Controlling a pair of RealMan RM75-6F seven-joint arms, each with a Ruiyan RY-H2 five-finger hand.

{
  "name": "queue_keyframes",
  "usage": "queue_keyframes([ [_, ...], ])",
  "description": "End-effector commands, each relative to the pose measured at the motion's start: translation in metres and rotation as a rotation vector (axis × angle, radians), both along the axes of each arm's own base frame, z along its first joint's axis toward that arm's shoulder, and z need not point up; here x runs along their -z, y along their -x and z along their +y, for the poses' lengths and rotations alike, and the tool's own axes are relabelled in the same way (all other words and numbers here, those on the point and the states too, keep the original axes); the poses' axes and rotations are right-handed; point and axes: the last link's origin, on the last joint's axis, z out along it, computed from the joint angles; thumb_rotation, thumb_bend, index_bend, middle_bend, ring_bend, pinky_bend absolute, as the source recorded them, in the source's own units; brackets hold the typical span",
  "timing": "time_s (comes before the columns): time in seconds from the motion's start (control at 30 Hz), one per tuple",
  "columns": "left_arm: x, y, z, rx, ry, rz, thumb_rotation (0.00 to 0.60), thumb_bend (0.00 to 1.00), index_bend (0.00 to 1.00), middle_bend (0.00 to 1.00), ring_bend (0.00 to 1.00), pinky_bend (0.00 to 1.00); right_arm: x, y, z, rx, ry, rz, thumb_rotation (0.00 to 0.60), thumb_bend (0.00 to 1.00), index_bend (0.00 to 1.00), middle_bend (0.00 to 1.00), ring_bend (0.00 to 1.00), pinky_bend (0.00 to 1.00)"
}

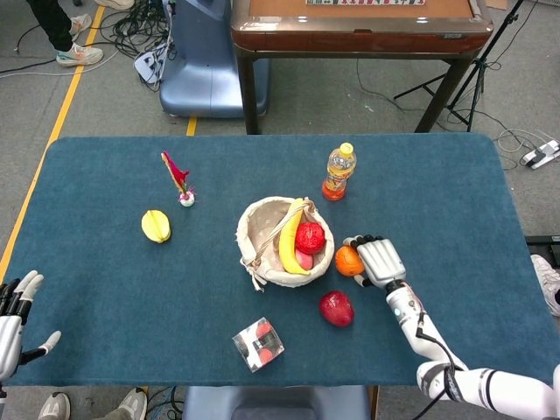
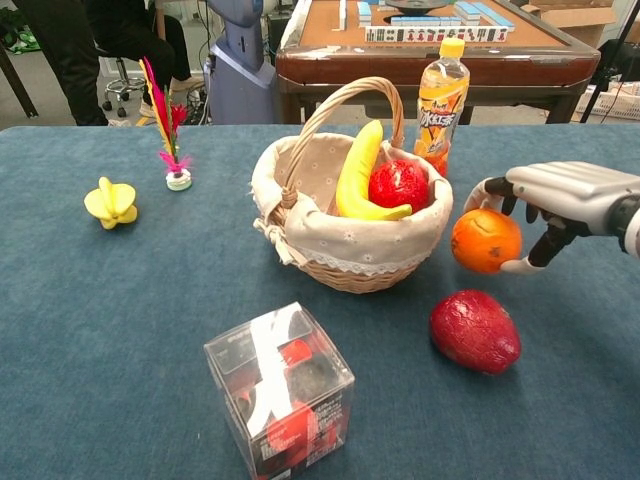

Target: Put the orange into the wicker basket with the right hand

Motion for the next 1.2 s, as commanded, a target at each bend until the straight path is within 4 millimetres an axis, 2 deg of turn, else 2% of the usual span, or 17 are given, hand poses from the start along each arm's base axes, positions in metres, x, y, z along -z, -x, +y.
queue_keyframes([
  [0.03,-0.001,0.0,0.0,0.0,-0.004,0.001,0.6,0.22,0.04,0.0,0.0,0.0,-0.033,-0.004,0.014,0.009,0.023,-0.082,0.6,0.28,0.41,0.35,0.27,0.38],
  [0.2,-0.001,-0.001,0.001,0.005,-0.001,0.003,0.6,0.22,0.04,0.0,0.0,0.0,-0.068,-0.018,0.023,0.005,0.045,-0.174,0.6,0.28,0.42,0.36,0.27,0.38],
  [0.37,0.0,-0.004,0.004,0.017,-0.001,-0.001,0.6,0.22,0.04,0.0,0.0,0.0,-0.075,-0.033,0.024,-0.026,0.052,-0.213,0.6,0.28,0.42,0.36,0.27,0.38],
  [0.63,-0.001,-0.005,0.003,0.015,-0.006,0.001,0.6,0.22,0.04,0.0,0.0,0.0,-0.057,-0.055,0.017,-0.036,0.026,-0.279,0.6,0.28,0.42,0.36,0.27,0.41],
  [0.87,-0.003,-0.004,0.002,0.01,-0.01,0.001,0.6,0.22,0.04,0.0,0.0,0.0,-0.039,-0.069,0.004,-0.03,0.003,-0.293,0.6,0.28,0.41,0.35,0.27,0.43],
  [1.07,-0.002,-0.003,0.002,0.007,-0.005,0.004,0.6,0.22,0.04,0.0,0.0,0.0,-0.028,-0.078,-0.003,-0.023,-0.006,-0.309,0.6,0.28,0.34,0.31,0.27,0.45],
  [1.2,-0.003,-0.003,0.002,0.006,-0.009,0.002,0.6,0.22,0.04,0.0,0.0,0.0,-0.026,-0.083,-0.003,-0.019,-0.012,-0.32,0.6,0.28,0.24,0.27,0.27,0.45],
])
